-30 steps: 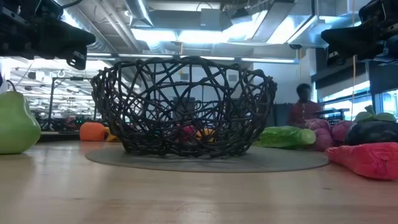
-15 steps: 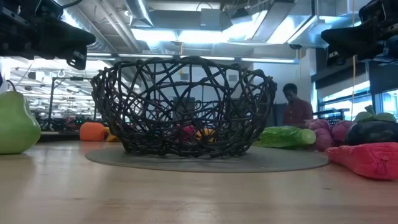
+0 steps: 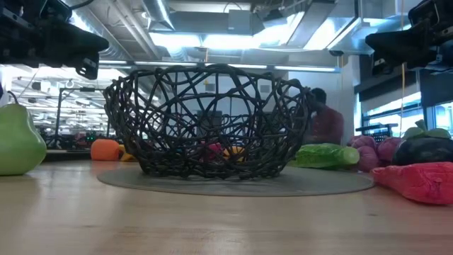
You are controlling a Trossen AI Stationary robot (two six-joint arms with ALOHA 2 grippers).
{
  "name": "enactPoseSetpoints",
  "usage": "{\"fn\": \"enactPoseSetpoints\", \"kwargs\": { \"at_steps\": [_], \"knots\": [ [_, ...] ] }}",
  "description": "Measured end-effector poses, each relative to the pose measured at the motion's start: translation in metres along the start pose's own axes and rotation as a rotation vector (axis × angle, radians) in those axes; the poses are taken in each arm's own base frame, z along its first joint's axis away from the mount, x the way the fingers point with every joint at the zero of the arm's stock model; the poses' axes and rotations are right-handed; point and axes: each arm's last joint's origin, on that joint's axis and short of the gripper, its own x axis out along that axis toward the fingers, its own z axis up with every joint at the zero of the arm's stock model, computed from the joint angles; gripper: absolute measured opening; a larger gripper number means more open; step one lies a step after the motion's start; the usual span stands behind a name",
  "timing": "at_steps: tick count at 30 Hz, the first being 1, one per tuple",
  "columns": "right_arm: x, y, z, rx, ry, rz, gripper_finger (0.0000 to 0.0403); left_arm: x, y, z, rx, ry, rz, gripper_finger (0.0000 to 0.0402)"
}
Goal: Build produce basket
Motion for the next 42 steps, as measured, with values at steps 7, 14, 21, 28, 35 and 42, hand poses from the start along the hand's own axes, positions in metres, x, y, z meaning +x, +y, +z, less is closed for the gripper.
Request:
{"fn": "enactPoseSetpoints", "kwargs": {
  "at_steps": [7, 14, 21, 28, 35, 42],
  "knots": [
    [0.000, 0.000, 0.001, 0.097, -0.006, 0.001, 0.0000, 0.000, 0.000, 0.000, 0.000, 0.000, 0.000, 0.0000],
    [0.000, 0.000, 0.002, 0.169, -0.016, -0.003, 0.0000, 0.000, 0.000, 0.000, 0.000, 0.000, 0.000, 0.0000],
    [-0.002, -0.006, 0.015, 0.174, 0.027, -0.241, 0.0000, 0.000, 0.000, 0.000, 0.000, 0.000, 0.000, 0.0000],
    [0.000, -0.012, 0.054, 0.125, 0.192, -0.417, 0.0000, 0.000, 0.000, 0.000, 0.000, 0.000, 0.000, 0.0000],
    [0.017, -0.019, 0.089, 0.146, 0.354, -0.574, 0.0000, 0.000, 0.000, 0.000, 0.000, 0.000, 0.000, 0.0000],
    [0.043, -0.026, 0.111, 0.243, 0.500, -0.624, 0.0000, 0.000, 0.000, 0.000, 0.000, 0.001, 0.000, 0.0000]
  ]
}}
